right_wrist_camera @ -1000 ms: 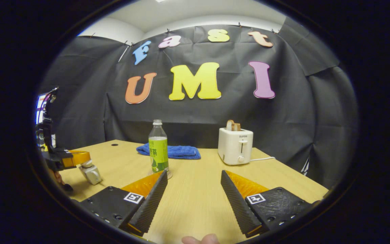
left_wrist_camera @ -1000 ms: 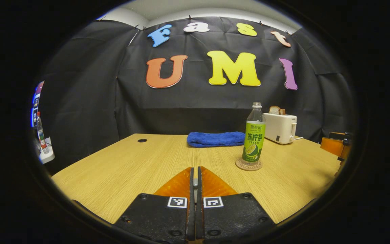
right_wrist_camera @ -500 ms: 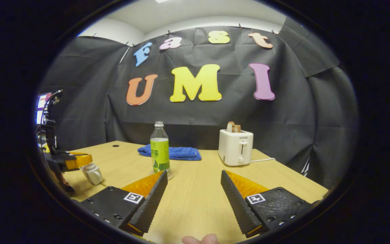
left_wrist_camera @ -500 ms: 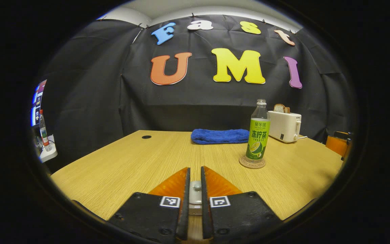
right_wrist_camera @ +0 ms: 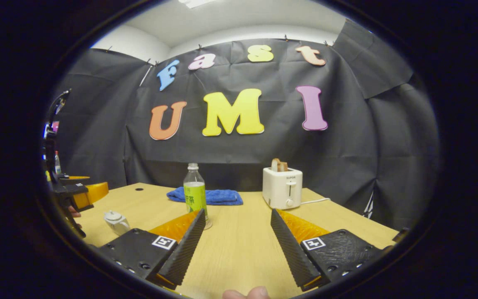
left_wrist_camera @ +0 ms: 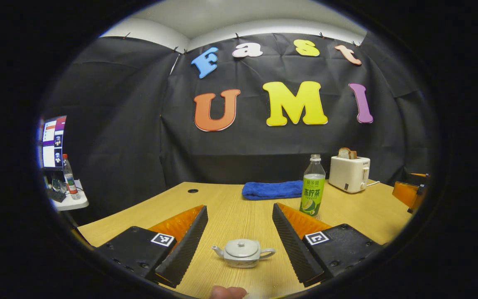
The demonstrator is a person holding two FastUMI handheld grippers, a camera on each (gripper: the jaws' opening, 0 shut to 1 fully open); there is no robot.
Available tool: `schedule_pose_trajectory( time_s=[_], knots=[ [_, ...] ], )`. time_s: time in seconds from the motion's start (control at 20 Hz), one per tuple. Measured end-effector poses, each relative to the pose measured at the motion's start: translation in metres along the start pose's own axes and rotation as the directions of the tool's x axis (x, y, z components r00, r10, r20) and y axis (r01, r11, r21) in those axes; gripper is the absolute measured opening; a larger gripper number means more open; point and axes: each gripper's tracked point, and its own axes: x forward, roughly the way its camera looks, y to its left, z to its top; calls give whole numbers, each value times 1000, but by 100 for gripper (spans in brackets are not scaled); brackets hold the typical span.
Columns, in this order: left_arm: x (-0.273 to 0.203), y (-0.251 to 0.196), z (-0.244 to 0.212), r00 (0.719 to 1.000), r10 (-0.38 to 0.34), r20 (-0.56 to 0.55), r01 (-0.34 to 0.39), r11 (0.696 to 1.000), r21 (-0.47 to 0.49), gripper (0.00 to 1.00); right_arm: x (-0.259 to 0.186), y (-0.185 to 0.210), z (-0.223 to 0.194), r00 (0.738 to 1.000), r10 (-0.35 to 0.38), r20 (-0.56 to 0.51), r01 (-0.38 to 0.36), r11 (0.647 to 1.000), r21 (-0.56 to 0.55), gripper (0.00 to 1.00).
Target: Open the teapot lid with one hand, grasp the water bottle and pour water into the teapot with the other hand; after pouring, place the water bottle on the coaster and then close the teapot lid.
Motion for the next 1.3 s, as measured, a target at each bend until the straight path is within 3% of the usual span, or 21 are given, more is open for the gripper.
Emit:
schedule_pose_trajectory(
  time_s=[0.55,0.95,1.3],
  knots=[
    [-61,-23,24,998,10,64,-12,999,34,98,-48,-7,22,998,-39,45,40,999,-17,94],
    [-66,-48,25,995,-58,83,54,997,49,99,-55,-2,26,996,-60,66,62,998,-27,94],
    [-63,-32,22,997,-28,74,25,999,41,99,-51,9,21,997,-45,61,47,999,-26,94]
  ],
)
